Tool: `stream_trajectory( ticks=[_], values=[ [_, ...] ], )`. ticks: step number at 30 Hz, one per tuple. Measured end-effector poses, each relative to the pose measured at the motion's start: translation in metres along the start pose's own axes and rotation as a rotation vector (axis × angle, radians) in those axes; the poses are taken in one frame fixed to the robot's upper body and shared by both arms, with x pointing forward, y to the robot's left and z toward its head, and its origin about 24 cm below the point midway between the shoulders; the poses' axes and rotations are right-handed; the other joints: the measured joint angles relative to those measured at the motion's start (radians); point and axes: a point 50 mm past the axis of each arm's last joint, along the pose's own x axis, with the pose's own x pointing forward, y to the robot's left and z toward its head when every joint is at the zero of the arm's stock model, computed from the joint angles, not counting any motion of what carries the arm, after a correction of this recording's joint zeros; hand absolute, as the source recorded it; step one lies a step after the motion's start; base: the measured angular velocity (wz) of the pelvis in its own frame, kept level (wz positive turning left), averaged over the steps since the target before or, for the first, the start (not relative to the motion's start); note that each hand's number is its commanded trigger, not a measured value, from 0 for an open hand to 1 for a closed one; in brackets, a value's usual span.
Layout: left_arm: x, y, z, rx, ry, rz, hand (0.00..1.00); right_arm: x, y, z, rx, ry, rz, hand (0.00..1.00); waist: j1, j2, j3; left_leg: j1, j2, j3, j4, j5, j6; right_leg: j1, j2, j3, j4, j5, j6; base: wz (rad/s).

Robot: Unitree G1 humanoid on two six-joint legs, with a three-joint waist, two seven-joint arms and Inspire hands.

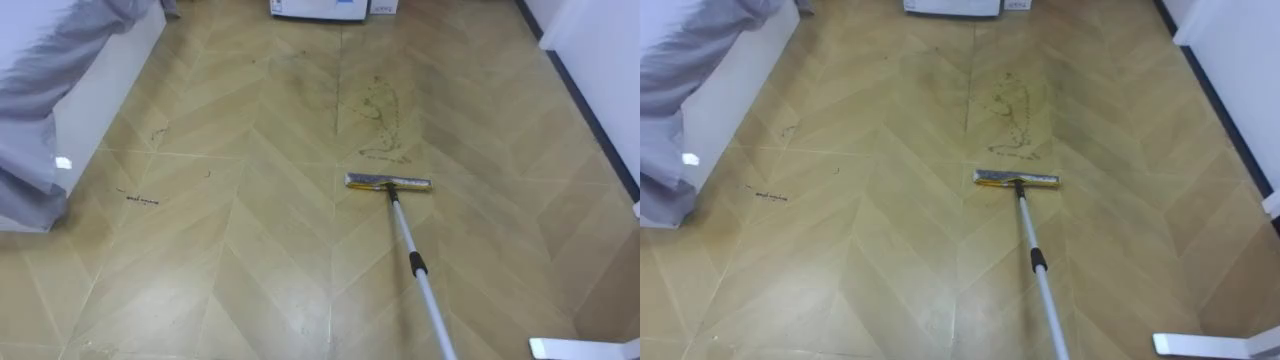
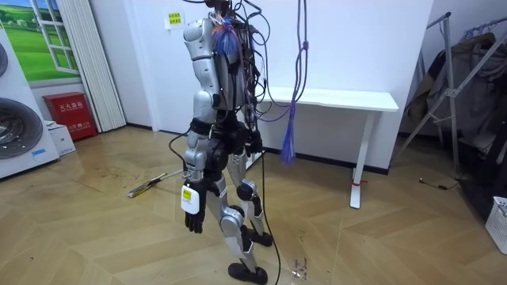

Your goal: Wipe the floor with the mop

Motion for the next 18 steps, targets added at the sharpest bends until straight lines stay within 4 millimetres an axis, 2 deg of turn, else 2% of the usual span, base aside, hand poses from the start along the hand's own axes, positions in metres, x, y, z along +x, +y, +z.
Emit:
stream_trajectory(
  ticks=[12,18],
  values=[
    [0.0001,-0.0005,-0.0016,0.033,0.010,-0.015,0.00,-0.0004,-0.0020,0.0020,0.000,-0.003,-0.011,1.00,0.001,0.000,0.0011,-0.004,0.001,0.000,0.002,0.000,0.000,-0.002,0.000,-0.009,0.004,0.000,0.000,0.02],
    [0.0001,0.0013,-0.0009,0.037,0.009,-0.010,0.00,-0.0008,-0.0044,0.0022,0.000,-0.003,-0.007,1.00,0.002,-0.007,0.0019,-0.015,0.000,-0.001,0.004,0.000,0.000,-0.018,-0.001,-0.010,0.003,0.000,0.000,0.00]
  ],
)
